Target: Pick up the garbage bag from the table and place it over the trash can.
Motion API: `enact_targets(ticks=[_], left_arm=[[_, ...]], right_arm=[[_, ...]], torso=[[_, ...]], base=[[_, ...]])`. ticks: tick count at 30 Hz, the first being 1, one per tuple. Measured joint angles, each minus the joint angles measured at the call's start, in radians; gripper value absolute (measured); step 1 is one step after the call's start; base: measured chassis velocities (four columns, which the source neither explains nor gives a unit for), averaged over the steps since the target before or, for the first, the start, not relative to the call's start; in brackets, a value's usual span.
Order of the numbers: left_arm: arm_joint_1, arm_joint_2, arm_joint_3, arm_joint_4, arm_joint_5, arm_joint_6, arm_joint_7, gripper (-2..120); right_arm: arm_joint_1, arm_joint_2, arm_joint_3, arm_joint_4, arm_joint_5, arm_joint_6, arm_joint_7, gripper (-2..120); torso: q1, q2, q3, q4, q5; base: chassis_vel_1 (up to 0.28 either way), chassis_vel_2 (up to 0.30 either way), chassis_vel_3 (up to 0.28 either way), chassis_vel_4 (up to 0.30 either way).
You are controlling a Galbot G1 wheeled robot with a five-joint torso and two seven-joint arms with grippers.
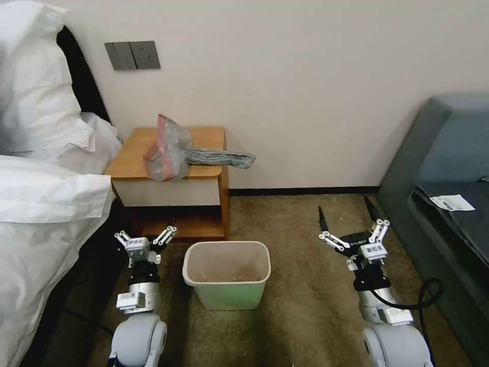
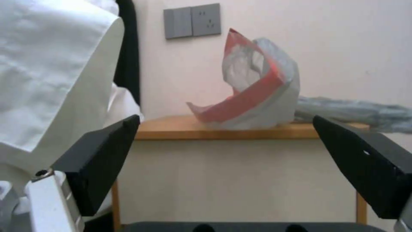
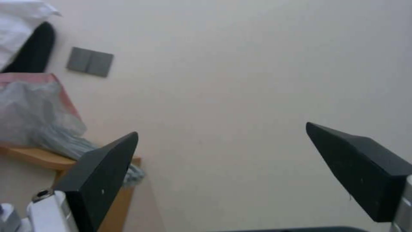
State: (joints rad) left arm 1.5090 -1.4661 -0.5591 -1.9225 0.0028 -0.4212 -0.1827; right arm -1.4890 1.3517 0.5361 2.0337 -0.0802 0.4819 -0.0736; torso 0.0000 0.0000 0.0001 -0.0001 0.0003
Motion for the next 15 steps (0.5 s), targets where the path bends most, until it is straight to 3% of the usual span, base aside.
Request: enact_targets(ticks=[3, 6, 7, 10, 15], left_arm=[[0.009, -0.012, 0.0, 0.002, 0.028, 0.0, -0.01, 100], [0.024, -0.026, -0.003, -0.001, 0.053, 0.0, -0.023, 100], [0.024, -0.026, -0.003, -0.001, 0.053, 0.0, -0.023, 100], [0.039, -0.031, -0.009, -0.004, 0.067, -0.004, -0.03, 100], [0.044, -0.041, -0.011, -0.004, 0.078, -0.008, -0.031, 100]], right_arm=[[0.055, -0.057, -0.029, -0.015, -0.001, -0.037, 0.005, 100], [0.156, -0.164, -0.087, -0.063, 0.009, -0.088, 0.007, 100], [0.156, -0.164, -0.087, -0.063, 0.009, -0.088, 0.007, 100], [0.308, -0.272, -0.182, -0.148, 0.033, -0.138, 0.007, 100], [0.447, -0.341, -0.297, -0.233, 0.051, -0.19, -0.005, 100]], torso=[[0.0, 0.0, 0.0, -0.0001, -0.0002], [0.0, 0.0, 0.0, 0.0001, -0.0002], [0.0, 0.0, 0.0, 0.0001, -0.0002], [0.0, 0.0, 0.0, 0.0, -0.0001], [0.0, 0.0, 0.0, 0.0001, -0.0001]], base=[[0.0, 0.0, 0.0, 0.0], [0.0, 0.0, 0.0, 0.0], [0.0, 0.0, 0.0, 0.0], [0.0, 0.0, 0.0, 0.0], [0.0, 0.0, 0.0, 0.0]])
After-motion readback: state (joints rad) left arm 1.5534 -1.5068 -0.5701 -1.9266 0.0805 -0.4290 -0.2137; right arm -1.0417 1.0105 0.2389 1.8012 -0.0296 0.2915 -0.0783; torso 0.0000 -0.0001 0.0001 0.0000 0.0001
